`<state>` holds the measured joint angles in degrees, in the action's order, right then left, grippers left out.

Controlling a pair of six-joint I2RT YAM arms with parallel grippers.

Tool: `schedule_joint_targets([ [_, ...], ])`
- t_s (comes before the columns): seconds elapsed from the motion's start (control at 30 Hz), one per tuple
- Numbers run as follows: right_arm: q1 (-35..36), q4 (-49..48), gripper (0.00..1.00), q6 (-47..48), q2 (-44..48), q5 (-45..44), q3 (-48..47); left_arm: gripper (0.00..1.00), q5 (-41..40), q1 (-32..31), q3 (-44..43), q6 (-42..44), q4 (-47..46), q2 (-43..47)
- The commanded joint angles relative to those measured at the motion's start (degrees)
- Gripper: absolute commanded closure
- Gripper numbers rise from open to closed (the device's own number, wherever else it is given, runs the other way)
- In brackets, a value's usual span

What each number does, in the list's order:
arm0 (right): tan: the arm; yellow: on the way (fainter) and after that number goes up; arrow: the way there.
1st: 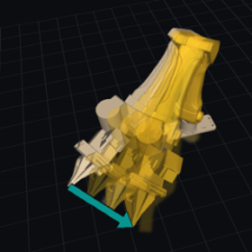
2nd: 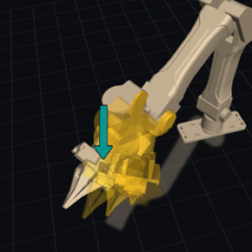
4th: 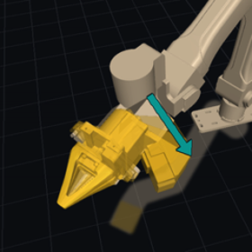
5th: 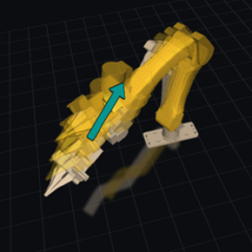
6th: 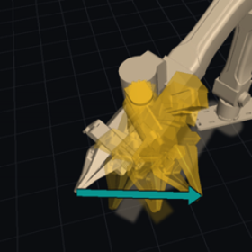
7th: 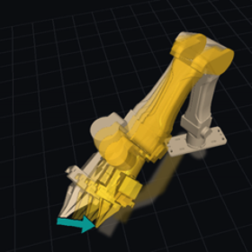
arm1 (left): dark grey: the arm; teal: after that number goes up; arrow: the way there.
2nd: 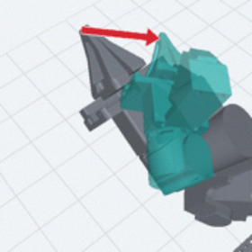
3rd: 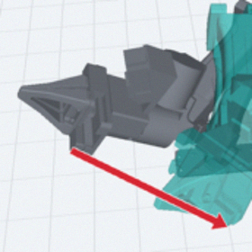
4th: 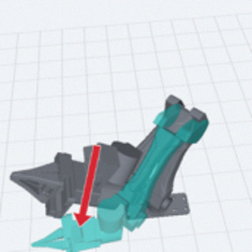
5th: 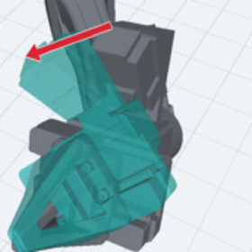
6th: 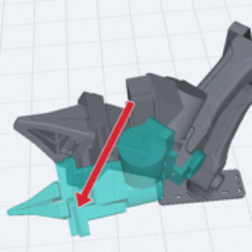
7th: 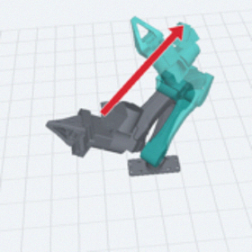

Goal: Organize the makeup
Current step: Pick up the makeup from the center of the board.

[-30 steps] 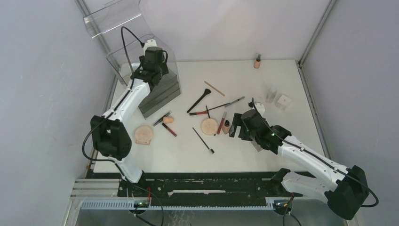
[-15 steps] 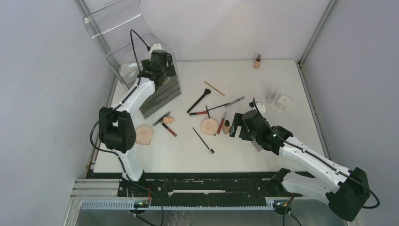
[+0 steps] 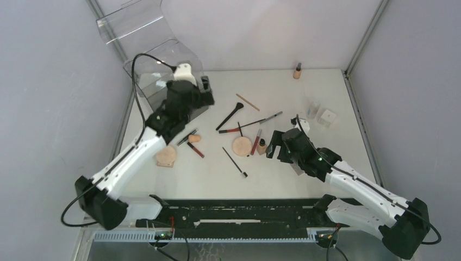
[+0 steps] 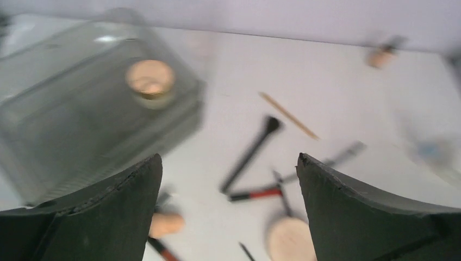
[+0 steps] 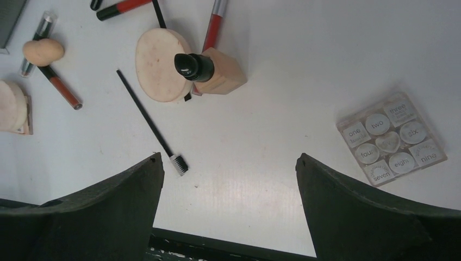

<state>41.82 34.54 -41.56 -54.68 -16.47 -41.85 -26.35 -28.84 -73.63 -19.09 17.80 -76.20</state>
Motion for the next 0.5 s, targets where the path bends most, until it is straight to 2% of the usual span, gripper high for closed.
schedule_joint_targets([
  [0.0,0.5,-0.7,0.03,-1.6,5.0,-5.1,-1.1,0.03,1.2,-11.5,7.9,-2.8,-1.0,5.0],
  [0.1,0.5,3.3,0.03,-3.5,8.6,-12.2,-1.0,0.02,4.5,-17.5,11.5,-5.6,-2.8,3.8],
  [0.23,-1.0,11.3,0.02,-7.7,14.6,-21.0,-1.0,0.0,7.3,-25.1,10.2,-7.0,-4.8,-4.6],
  [0.33,-3.5,15.0,0.03,-9.8,19.8,-23.6,-1.0,0.0,6.5,-29.2,6.5,-6.3,-5.8,-10.9],
  [0.47,-5.7,18.1,0.03,-10.6,25.1,-24.2,-1.0,0.0,11.0,-30.3,2.7,-5.6,-7.4,-17.8],
])
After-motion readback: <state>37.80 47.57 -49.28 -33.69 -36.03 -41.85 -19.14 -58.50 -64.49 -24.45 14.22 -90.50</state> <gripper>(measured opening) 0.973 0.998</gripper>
